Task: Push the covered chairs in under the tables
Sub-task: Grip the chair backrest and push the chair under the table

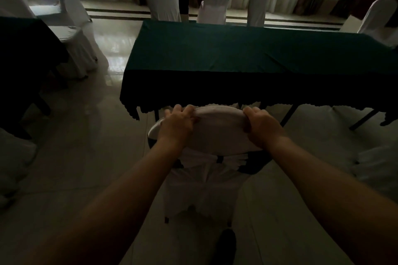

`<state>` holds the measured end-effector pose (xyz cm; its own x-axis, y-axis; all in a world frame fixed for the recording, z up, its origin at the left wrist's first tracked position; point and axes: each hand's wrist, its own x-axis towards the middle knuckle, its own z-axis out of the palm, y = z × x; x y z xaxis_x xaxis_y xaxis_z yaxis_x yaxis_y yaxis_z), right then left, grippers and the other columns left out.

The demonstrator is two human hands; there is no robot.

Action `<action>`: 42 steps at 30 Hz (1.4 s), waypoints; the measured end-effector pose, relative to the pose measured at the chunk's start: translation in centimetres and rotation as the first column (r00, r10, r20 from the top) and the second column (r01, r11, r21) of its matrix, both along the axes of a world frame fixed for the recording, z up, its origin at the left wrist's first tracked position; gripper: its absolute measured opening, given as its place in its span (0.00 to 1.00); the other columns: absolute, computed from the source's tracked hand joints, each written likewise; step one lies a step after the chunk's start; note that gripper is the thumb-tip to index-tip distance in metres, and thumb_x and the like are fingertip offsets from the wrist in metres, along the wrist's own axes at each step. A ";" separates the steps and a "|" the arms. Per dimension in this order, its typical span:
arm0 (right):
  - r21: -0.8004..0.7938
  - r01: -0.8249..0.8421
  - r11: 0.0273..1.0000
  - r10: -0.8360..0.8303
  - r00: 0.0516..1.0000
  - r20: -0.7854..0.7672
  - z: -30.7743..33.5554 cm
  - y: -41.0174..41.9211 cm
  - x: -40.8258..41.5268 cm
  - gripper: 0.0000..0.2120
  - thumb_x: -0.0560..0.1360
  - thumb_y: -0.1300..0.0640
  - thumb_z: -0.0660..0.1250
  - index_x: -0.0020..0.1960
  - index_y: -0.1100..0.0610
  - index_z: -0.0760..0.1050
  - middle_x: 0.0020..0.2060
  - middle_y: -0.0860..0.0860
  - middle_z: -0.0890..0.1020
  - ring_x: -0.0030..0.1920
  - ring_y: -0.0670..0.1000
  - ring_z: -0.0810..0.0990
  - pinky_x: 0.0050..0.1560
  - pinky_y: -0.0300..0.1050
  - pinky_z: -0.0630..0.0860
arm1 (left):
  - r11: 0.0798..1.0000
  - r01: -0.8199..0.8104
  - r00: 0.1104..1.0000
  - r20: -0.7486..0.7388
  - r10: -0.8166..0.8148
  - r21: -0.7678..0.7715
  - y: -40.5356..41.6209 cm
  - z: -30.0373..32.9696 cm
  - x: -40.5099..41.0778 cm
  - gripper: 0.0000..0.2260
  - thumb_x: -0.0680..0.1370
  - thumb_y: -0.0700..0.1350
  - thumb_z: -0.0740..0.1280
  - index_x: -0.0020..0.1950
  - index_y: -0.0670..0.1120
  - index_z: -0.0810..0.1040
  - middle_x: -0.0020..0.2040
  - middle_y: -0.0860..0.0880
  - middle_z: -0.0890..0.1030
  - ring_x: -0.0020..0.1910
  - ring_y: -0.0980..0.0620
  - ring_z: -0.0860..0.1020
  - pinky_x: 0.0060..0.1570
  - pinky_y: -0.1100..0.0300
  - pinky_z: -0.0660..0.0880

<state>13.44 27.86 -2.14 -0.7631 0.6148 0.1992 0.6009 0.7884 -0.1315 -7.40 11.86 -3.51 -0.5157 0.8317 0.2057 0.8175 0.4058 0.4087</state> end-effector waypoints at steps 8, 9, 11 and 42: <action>-0.035 -0.071 0.997 0.071 0.997 0.006 2.1 9.9 -2.8 0.21 0.70 0.61 0.70 0.60 0.52 0.68 0.48 0.53 0.73 0.47 0.54 0.72 0.41 0.47 0.69 | 0.996 -0.044 0.993 -0.110 0.036 -0.077 8.5 1.6 -2.3 0.11 0.80 0.48 0.58 0.63 0.53 0.68 0.54 0.45 0.71 0.49 0.40 0.71 0.44 0.47 0.72; -0.034 -0.083 0.996 0.084 0.996 0.010 2.3 11.0 -3.2 0.20 0.70 0.60 0.70 0.59 0.52 0.68 0.48 0.52 0.73 0.46 0.53 0.72 0.40 0.48 0.69 | 0.996 -0.047 0.993 -0.113 0.038 -0.080 9.5 1.9 -2.6 0.11 0.80 0.48 0.60 0.62 0.53 0.68 0.53 0.46 0.72 0.49 0.41 0.72 0.44 0.48 0.72; -0.028 -0.111 0.993 0.112 0.994 0.009 2.6 13.4 -3.8 0.19 0.70 0.59 0.69 0.58 0.51 0.68 0.47 0.51 0.73 0.44 0.51 0.70 0.39 0.47 0.69 | 0.991 -0.068 0.990 -0.134 0.053 -0.113 10.8 2.4 -3.8 0.17 0.75 0.48 0.69 0.61 0.53 0.70 0.51 0.47 0.73 0.47 0.43 0.74 0.41 0.51 0.71; -0.040 -0.067 0.997 0.066 0.997 -0.027 2.3 36.9 -16.2 0.19 0.71 0.59 0.69 0.59 0.48 0.67 0.49 0.51 0.74 0.46 0.50 0.70 0.41 0.46 0.70 | 0.988 -0.114 0.988 -0.118 0.101 -0.105 29.6 0.0 -19.4 0.16 0.72 0.42 0.72 0.54 0.50 0.68 0.46 0.48 0.74 0.38 0.51 0.73 0.36 0.56 0.70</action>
